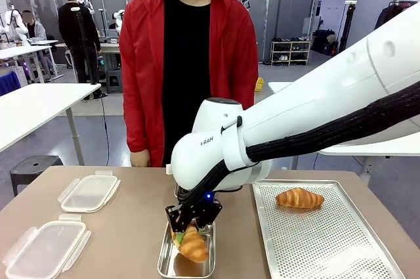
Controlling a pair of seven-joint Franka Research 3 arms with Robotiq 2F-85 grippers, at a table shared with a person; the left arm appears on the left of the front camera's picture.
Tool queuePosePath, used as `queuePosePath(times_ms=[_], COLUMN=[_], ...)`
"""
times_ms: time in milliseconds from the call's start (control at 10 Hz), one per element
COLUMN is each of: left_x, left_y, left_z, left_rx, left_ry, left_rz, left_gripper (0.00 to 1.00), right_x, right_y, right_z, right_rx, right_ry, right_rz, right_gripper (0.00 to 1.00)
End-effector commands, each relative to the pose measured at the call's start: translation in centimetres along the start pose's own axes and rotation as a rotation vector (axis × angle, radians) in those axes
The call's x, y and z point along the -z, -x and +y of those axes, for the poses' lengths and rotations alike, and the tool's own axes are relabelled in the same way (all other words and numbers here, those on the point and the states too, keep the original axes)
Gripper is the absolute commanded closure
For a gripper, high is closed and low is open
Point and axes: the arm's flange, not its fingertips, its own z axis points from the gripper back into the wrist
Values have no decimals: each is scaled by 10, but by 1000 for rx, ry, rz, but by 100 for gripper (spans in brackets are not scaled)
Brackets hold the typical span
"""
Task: Place the bread into the airtight container.
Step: Pick up a Butter Roll and place it into an empty Airtight Container.
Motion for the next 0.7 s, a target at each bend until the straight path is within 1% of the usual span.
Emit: queuePosePath(times_ms=[0,100,400,500,600], left_x=[-1,-1,-1,-1,-1], left_y=[-1,-1,-1,-1,-1], left_z=[0,0,0,0,0], left_rx=[20,20,20,20,20], left_ry=[5,5,5,5,5], left_rz=[-8,-8,-8,-8,-8], left_gripper=[0,0,0,0,0], right_x=[7,8,8,8,12], right_y=[-7,-6,-3,-1,0], right_z=[5,6,8,7,-1], right_rx=[35,41,62,39,49], right_ry=[-10,-9,12,-2,-19], right_rz=[-5,-6,10,10,12], right_gripper=[18,0,0,0,0])
